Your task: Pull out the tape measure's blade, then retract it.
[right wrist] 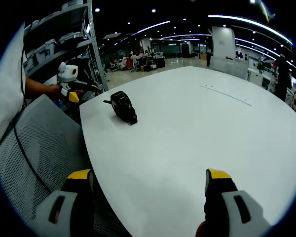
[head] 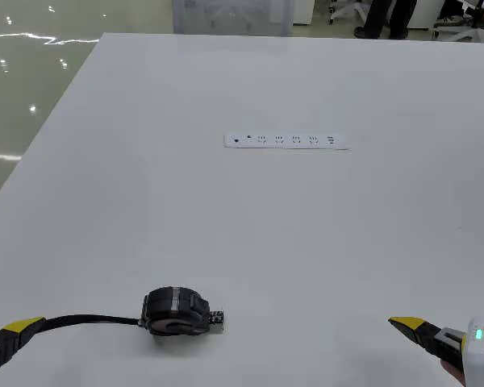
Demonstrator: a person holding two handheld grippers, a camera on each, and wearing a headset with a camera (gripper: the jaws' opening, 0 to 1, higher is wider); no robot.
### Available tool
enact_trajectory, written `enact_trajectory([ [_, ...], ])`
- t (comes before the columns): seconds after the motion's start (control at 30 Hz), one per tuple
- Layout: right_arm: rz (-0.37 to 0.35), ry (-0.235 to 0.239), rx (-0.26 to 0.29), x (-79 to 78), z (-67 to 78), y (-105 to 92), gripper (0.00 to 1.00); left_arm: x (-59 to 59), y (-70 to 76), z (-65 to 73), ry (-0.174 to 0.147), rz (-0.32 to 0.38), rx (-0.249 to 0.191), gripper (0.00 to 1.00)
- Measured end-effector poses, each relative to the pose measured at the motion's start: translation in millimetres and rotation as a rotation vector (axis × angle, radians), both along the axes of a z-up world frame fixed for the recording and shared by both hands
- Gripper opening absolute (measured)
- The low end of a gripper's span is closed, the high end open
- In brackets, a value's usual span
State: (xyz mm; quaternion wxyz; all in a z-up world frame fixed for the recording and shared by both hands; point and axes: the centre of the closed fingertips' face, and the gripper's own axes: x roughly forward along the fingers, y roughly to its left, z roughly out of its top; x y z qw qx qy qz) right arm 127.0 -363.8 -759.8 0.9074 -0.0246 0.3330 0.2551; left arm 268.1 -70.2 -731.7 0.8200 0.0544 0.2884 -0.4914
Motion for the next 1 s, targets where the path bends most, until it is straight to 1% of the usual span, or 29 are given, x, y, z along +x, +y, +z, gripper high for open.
enact_trajectory([
  [0.87,0.0,0.002,0.002,-1.6,0.1,1.7,0.95,0.2,-1.5,0.7,-0.003,-0.003,-0.008,1.0],
  [1.0,0.002,-0.002,0.004,-0.5,1.1,1.9,0.95,2.1,-2.2,1.8,-0.016,-0.007,-0.005,0.99],
])
